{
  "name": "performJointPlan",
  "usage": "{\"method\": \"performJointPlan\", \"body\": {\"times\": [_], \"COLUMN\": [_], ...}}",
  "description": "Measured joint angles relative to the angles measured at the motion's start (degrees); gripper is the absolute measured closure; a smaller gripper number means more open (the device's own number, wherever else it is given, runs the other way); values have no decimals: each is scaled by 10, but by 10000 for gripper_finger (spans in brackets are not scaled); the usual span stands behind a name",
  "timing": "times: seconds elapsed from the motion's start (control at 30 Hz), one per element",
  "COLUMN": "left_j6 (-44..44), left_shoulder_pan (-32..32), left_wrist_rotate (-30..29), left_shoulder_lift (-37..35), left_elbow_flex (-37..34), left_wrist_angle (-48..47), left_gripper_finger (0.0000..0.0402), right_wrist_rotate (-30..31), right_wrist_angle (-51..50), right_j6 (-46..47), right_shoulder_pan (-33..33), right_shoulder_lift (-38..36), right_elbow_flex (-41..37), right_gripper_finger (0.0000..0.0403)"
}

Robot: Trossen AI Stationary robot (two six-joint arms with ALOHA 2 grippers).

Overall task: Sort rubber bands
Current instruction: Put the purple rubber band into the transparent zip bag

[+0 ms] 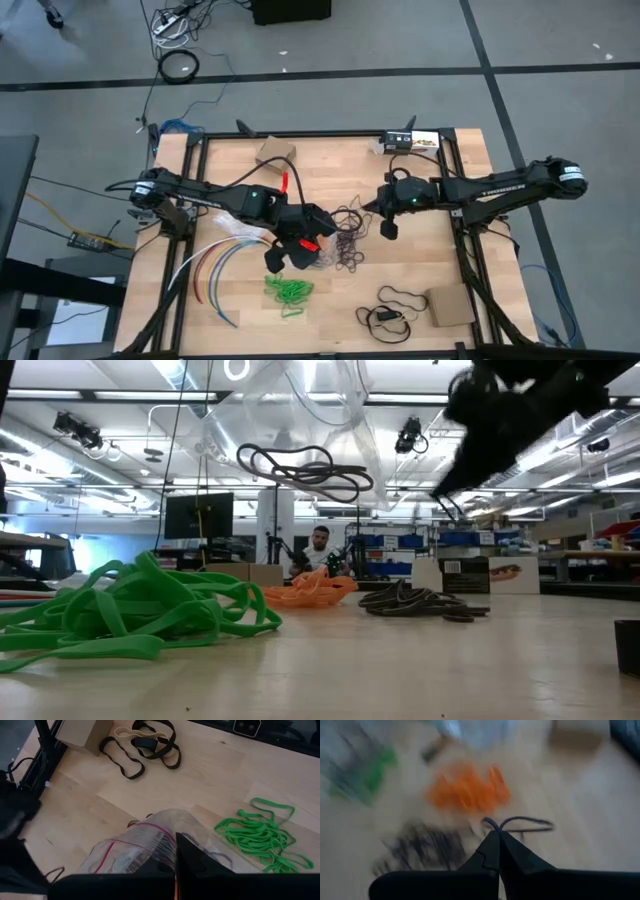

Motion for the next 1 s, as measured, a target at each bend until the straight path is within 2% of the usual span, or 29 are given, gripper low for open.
{"method": "performJointPlan", "body": {"times": [0.27, 0.5, 0.7, 1.0], "left_j6": [10, 31, 42, 54], "left_shoulder_pan": [1, 2, 13, 17], "left_wrist_rotate": [0, 0, 12, 35], "left_shoulder_lift": [1, 0, 1, 12], "left_elbow_flex": [-42, -56, -56, -57], "left_wrist_angle": [25, 76, 114, 105], "left_gripper_finger": [401, 401, 401, 401], "right_wrist_rotate": [-24, -84, -108, -155], "right_wrist_angle": [200, 323, 379, 354], "right_j6": [-48, -39, -31, -60], "right_shoulder_pan": [35, 42, 53, 76], "right_shoulder_lift": [-23, -1, 42, 119], "right_elbow_flex": [0, 1, 8, 100], "right_gripper_finger": [403, 403, 403, 403]}}
